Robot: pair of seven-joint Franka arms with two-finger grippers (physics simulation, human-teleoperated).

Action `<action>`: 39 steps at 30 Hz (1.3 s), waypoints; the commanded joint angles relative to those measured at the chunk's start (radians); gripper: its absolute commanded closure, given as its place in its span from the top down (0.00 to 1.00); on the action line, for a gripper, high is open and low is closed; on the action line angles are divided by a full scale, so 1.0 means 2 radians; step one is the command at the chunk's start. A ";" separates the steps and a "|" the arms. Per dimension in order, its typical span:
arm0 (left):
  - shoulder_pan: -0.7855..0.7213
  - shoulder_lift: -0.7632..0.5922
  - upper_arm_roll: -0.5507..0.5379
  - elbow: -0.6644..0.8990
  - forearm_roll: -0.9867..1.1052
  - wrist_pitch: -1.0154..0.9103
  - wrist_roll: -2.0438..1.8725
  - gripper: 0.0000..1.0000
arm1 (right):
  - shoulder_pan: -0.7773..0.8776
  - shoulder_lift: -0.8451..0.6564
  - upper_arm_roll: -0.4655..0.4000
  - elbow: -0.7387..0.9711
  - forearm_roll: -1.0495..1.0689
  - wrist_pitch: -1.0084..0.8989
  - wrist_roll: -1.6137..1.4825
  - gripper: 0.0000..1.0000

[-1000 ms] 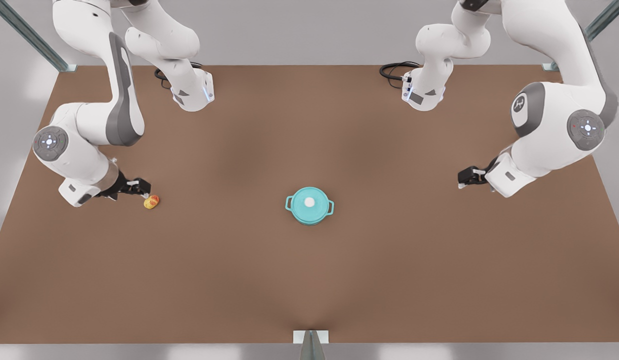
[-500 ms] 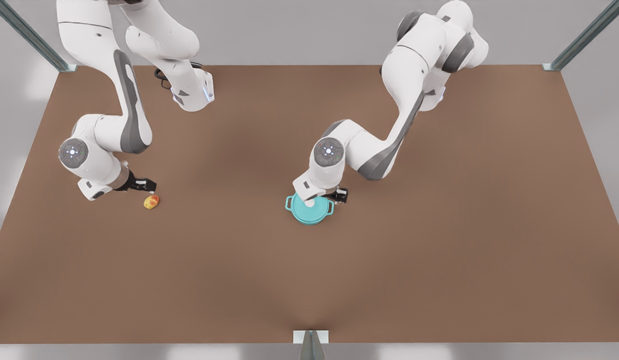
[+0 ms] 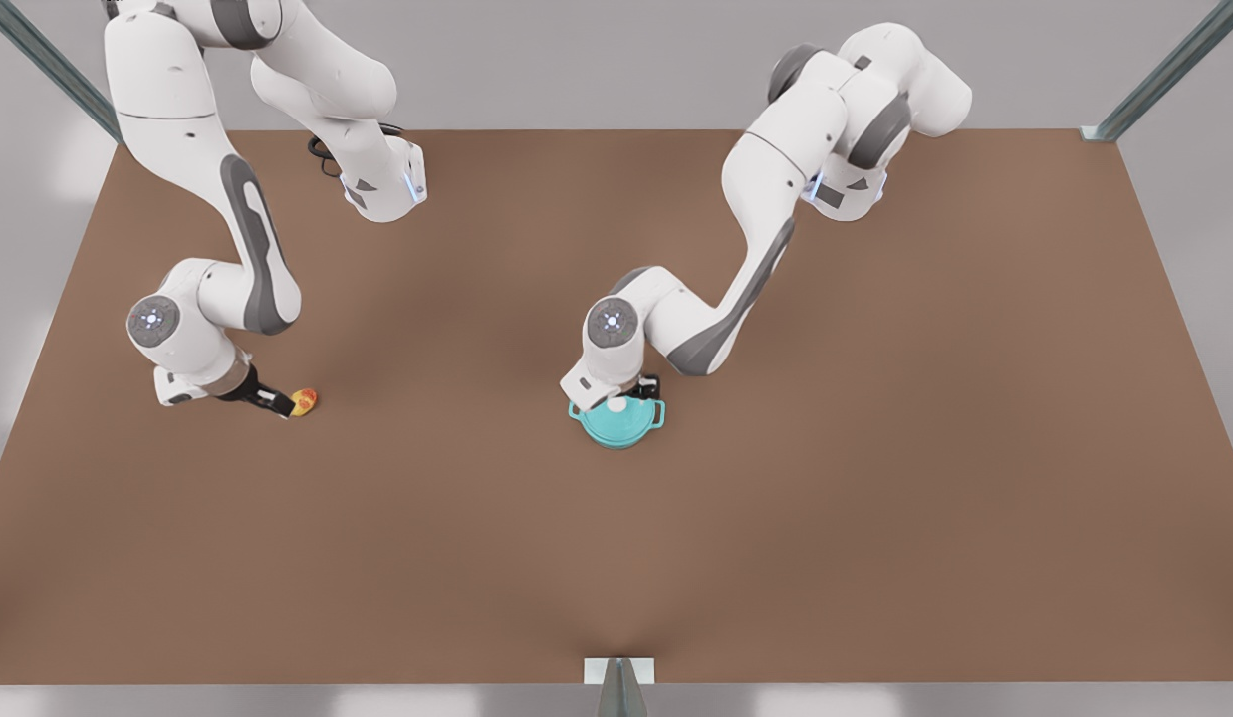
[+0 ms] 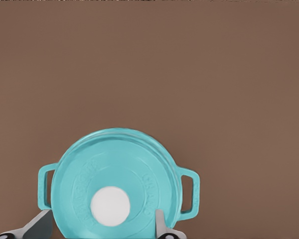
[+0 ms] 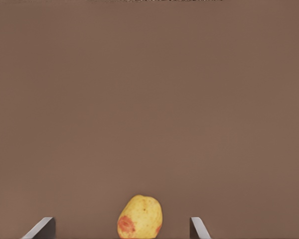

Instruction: Open the pot lid and put the potato into the pot

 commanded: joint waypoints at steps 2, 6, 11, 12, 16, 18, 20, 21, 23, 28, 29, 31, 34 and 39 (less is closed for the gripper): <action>0.000 0.001 0.000 -0.004 0.020 0.029 -0.115 1.00 | 0.003 0.005 0.001 0.000 0.001 0.046 0.066 1.00; 0.001 0.010 0.001 -0.021 0.028 0.059 -0.114 1.00 | 0.000 0.025 0.000 -0.017 0.001 0.076 0.066 1.00; 0.001 0.010 0.002 -0.027 0.031 0.065 -0.115 0.98 | -0.007 0.037 0.000 -0.025 0.001 0.086 0.066 1.00; 0.001 0.010 0.002 -0.027 0.031 0.064 -0.117 0.77 | -0.007 0.040 0.000 -0.033 0.001 0.103 0.066 1.00; 0.000 0.010 0.002 -0.026 0.032 0.059 -0.115 0.43 | -0.005 0.045 0.000 -0.036 0.001 0.105 0.103 1.00; 0.001 0.010 0.002 -0.026 0.032 0.058 -0.113 0.37 | -0.005 0.058 0.000 -0.038 0.001 0.125 0.104 1.00; 0.005 0.008 0.003 -0.021 0.033 0.055 -0.106 0.37 | -0.004 0.064 0.000 -0.038 0.001 0.128 0.104 1.00; 0.019 0.003 0.007 -0.015 0.032 0.045 -0.087 0.37 | -0.004 0.068 0.000 -0.043 0.001 0.142 0.104 1.00; 0.053 0.002 0.007 0.017 0.029 0.005 -0.041 0.37 | -0.004 0.068 0.000 -0.049 0.001 0.145 0.104 1.00; 0.182 0.070 0.007 0.024 0.026 0.073 0.154 0.37 | -0.003 0.066 0.000 -0.059 0.001 0.151 0.103 1.00; 0.182 0.083 0.004 0.025 0.024 0.084 0.153 0.37 | -0.003 0.066 0.000 -0.061 0.001 0.158 0.103 1.00; 0.183 0.077 0.005 0.027 0.025 0.083 0.157 1.00 | -0.002 0.067 0.000 -0.062 0.001 0.158 0.104 1.00; 0.284 -0.046 0.001 0.075 -0.016 -0.204 0.363 1.00 | -0.002 0.069 0.001 -0.062 0.001 0.162 0.103 0.98; 0.338 -0.300 0.005 -0.092 -0.042 -0.202 0.410 1.00 | -0.001 0.071 0.001 -0.065 0.001 0.165 0.104 0.86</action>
